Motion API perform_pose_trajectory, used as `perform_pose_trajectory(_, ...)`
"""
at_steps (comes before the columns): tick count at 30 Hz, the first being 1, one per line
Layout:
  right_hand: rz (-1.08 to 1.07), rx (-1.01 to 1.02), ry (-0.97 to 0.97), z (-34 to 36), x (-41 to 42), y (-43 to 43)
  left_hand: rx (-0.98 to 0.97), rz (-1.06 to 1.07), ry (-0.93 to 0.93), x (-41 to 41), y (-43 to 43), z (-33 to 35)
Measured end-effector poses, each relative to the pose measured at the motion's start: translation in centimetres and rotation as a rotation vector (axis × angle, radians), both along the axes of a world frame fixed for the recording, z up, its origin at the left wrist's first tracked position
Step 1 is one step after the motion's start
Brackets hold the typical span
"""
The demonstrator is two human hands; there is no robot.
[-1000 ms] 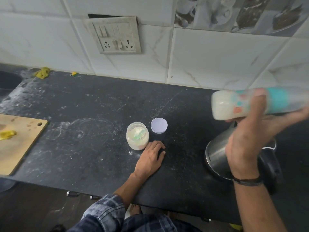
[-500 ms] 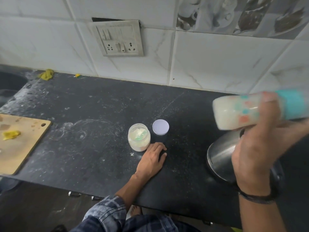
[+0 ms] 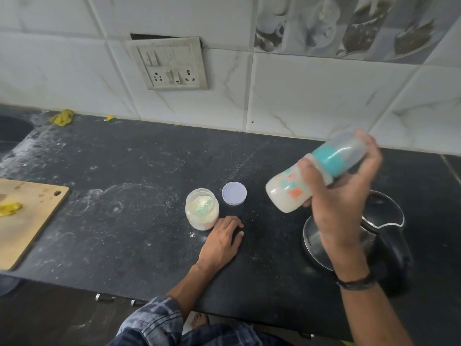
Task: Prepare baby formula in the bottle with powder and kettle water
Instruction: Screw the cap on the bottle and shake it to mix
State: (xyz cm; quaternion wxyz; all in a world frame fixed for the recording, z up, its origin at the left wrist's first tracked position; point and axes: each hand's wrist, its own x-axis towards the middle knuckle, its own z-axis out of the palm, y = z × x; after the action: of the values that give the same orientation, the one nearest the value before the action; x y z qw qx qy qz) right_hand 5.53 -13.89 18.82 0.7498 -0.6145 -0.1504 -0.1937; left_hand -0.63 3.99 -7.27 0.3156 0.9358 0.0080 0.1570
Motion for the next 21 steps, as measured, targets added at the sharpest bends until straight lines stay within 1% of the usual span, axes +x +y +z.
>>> perform_pose_trajectory(1, 0.000, -0.002, 0.020, -0.2, 0.0, 0.2, -0.002, 0.002, 0.004, 0.0, 0.0, 0.0)
perform_pose_trajectory(2, -0.044, 0.043, 0.020, 0.0, -0.3, 0.3, -0.005, 0.000, 0.006, 0.1, 0.0, 0.0)
perform_pose_trajectory(4, -0.145, 0.198, 0.008, 0.2, -0.2, 0.4, -0.005, -0.003, 0.002, 0.1, -0.1, 0.1)
perform_pose_trajectory(5, -0.161, 0.257, 0.024, 0.0, 0.0, 0.7, -0.003, 0.000, -0.002, 0.1, -0.1, 0.1)
perform_pose_trajectory(6, -0.152, 0.255, 0.045, -0.1, 0.1, 0.9, -0.002, 0.001, -0.007, 0.1, 0.0, 0.0)
perform_pose_trajectory(7, -0.105, 0.189, 0.069, -0.5, 0.1, 1.1, -0.002, 0.000, -0.009, 0.1, 0.0, 0.0)
perform_pose_trajectory(9, 0.050, -0.009, 0.115, -1.0, -0.3, 1.6, -0.004, -0.003, -0.007, 0.0, 0.1, -0.2)
perform_pose_trajectory(10, 0.059, -0.019, 0.106, -0.9, -0.6, 1.6, -0.002, -0.005, -0.008, 0.0, 0.1, -0.2)
perform_pose_trajectory(11, 0.014, 0.032, 0.072, -0.7, -0.7, 1.5, -0.003, -0.007, -0.008, 0.0, 0.0, -0.1)
perform_pose_trajectory(13, -0.109, 0.215, 0.008, 0.0, -0.3, 1.1, -0.006, -0.003, -0.015, 0.1, -0.1, 0.0)
perform_pose_trajectory(14, -0.149, 0.294, 0.011, 0.2, 0.1, 1.0, -0.007, 0.001, -0.019, 0.1, -0.1, 0.1)
perform_pose_trajectory(15, -0.172, 0.332, 0.027, 0.0, 0.5, 1.0, -0.006, 0.003, -0.020, 0.1, -0.1, 0.1)
perform_pose_trajectory(16, -0.161, 0.305, 0.046, -0.2, 0.6, 1.2, -0.004, 0.001, -0.019, 0.1, -0.1, 0.1)
perform_pose_trajectory(18, -0.046, 0.156, 0.090, -0.7, 0.1, 1.6, -0.002, 0.000, -0.012, 0.0, 0.0, 0.0)
perform_pose_trajectory(19, -0.009, 0.129, 0.084, -0.7, -0.3, 1.7, -0.004, -0.001, -0.007, -0.1, 0.0, 0.0)
perform_pose_trajectory(21, -0.073, 0.186, -0.002, -0.3, -0.7, 1.2, -0.007, -0.004, -0.003, 0.0, -0.1, 0.2)
